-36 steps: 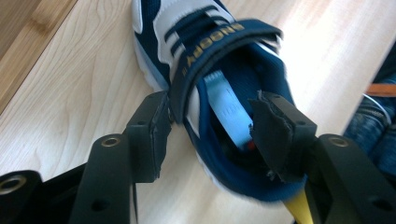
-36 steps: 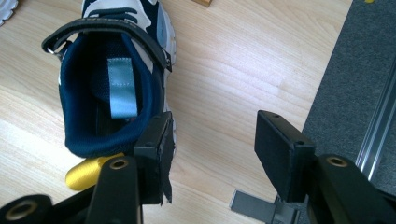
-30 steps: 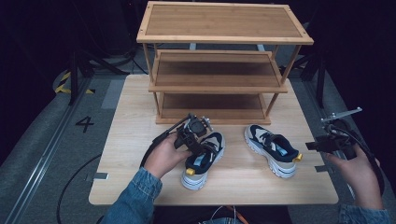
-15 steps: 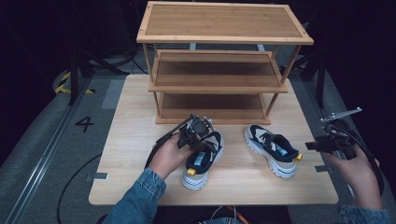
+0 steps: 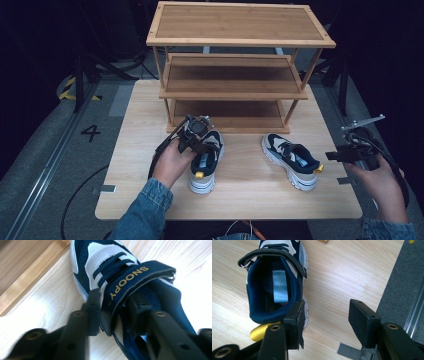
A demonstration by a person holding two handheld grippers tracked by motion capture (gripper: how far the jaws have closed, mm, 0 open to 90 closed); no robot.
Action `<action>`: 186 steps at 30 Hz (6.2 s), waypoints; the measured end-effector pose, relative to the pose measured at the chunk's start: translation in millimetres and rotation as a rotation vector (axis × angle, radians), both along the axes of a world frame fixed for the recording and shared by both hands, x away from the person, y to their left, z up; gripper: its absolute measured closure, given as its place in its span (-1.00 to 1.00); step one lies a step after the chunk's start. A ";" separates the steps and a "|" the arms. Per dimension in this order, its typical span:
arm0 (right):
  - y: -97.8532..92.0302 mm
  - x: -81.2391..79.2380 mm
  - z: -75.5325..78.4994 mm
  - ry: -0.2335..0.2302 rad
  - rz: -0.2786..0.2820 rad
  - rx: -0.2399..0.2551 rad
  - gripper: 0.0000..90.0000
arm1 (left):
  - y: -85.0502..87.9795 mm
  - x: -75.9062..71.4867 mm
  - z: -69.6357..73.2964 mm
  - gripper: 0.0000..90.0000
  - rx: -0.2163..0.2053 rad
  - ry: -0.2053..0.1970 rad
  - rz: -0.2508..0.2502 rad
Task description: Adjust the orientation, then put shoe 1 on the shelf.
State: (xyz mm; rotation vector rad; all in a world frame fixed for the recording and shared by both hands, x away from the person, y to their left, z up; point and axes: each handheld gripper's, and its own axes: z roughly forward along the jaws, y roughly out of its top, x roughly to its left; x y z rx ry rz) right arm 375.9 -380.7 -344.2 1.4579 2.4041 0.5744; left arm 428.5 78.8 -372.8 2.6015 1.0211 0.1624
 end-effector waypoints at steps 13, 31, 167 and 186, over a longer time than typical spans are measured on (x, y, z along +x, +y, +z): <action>1.0 5.4 7.1 -0.024 0.012 0.010 0.05 | 37.8 -21.5 0.4 0.46 0.118 0.087 0.029; 15.5 16.5 8.4 -0.029 0.056 0.005 0.05 | 12.6 -35.6 -18.4 0.54 0.108 0.153 -0.065; -2.8 -19.0 1.4 0.001 0.006 0.053 0.05 | -65.6 -39.8 192.4 0.46 -0.031 0.097 -0.503; -1.9 -17.9 0.6 0.006 0.008 0.055 0.05 | -77.7 4.3 215.2 0.47 0.012 0.023 -0.479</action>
